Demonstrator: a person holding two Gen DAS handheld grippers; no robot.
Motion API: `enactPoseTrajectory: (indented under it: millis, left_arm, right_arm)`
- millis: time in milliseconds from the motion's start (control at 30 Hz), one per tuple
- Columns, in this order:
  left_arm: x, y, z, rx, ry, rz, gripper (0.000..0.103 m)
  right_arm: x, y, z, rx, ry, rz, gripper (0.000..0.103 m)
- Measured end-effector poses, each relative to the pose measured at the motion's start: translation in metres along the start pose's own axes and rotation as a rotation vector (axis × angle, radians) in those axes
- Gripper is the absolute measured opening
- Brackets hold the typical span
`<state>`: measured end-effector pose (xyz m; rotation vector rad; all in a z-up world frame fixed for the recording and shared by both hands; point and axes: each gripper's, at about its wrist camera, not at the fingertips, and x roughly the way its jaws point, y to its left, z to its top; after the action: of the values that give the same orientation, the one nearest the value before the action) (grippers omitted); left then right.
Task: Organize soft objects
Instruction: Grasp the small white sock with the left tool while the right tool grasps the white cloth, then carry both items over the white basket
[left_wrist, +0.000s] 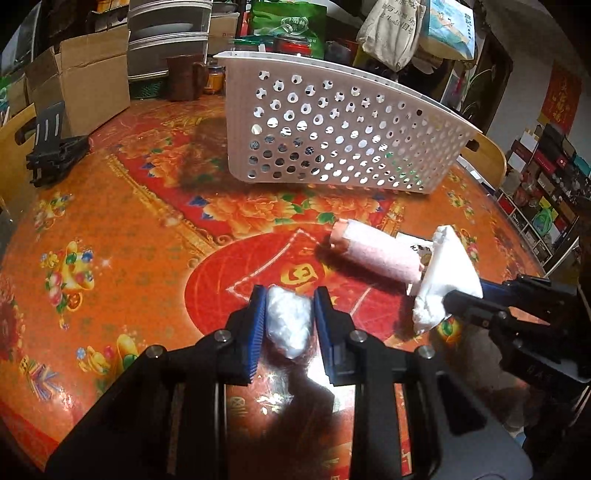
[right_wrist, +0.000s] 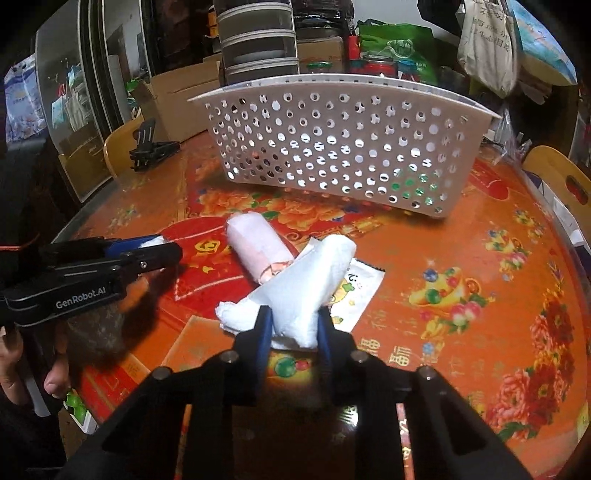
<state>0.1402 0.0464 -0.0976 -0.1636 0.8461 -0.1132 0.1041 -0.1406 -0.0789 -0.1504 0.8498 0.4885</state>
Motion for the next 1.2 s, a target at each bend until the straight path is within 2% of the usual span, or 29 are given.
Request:
enactPoseTrajectory:
  millis: [367, 700, 967, 1200]
  left_arm:
    - [-0.013, -0.007, 0.000, 0.015, -0.023, 0.011, 0.024]
    - [-0.036, -0.013, 0.006, 0.029, -0.064, 0.019, 0.024]
    - [-0.059, -0.011, 0.026, 0.026, -0.106, 0.022, 0.024]
    - [-0.078, -0.015, 0.060, 0.046, -0.146, 0.025, 0.024]
  right_arm:
    - [-0.033, -0.009, 0.000, 0.027, -0.078, 0.017, 0.021]
    - [-0.060, -0.019, 0.005, 0.011, -0.108, 0.005, 0.021]
    - [-0.079, -0.031, 0.022, 0.014, -0.143, -0.002, 0.021]
    - [-0.089, -0.036, 0.041, 0.005, -0.166, 0.009, 0.021]
